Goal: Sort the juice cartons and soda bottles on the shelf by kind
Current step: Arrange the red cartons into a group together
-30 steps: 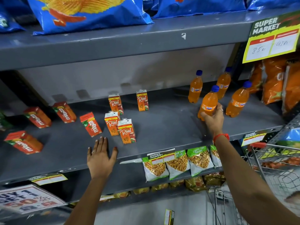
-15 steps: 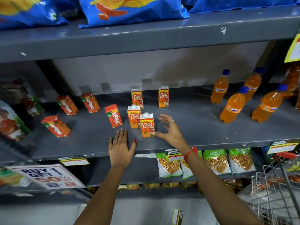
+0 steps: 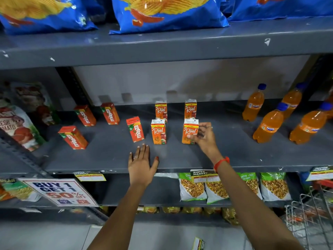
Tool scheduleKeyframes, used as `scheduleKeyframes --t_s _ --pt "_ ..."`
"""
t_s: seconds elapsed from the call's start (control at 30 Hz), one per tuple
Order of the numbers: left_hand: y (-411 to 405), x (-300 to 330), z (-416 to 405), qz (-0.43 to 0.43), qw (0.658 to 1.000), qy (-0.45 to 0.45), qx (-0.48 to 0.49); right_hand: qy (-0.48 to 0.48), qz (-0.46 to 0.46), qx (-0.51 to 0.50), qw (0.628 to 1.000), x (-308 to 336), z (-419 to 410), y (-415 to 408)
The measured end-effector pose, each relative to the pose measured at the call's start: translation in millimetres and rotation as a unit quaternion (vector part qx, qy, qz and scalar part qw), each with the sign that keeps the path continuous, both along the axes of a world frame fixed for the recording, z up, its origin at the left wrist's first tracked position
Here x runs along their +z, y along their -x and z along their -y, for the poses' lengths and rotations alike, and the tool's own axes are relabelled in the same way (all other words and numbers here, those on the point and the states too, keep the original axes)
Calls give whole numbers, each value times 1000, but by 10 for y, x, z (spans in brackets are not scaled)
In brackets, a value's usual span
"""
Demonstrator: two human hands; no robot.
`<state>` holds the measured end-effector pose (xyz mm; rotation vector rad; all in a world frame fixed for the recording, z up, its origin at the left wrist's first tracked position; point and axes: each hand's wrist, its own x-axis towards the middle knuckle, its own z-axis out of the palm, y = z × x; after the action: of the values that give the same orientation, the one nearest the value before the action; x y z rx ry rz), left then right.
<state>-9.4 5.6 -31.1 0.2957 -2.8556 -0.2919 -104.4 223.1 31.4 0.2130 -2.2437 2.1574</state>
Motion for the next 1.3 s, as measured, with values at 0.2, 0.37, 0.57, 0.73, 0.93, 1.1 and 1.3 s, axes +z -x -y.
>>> scheduleKeyframes --t_s 0.2,0.37,0.57,0.73,0.93,1.1,1.3 --pt "13 -18 5 -3 1000 -2 1 -22 11 -1 1000 -53 -144 115" --pt "12 -23 5 -6 1000 0 3 -25 18 26 999 -79 -142 133" --pt "-5 18 -5 0 1000 -4 -6 -49 15 13 999 -84 -167 44" --pt "-105 62 88 -7 1000 -1 -26 16 13 -153 988 -265 -5 -414" --pt "-327 59 555 -19 999 0 -47 -52 -54 -56 996 -327 787 -811" --pt "-470 129 1091 -17 998 -2 -68 -113 -110 23 987 -140 1611 -822" --pt "-590 135 1849 -3 999 -24 24 -204 -129 -100 965 1 2269 -597"
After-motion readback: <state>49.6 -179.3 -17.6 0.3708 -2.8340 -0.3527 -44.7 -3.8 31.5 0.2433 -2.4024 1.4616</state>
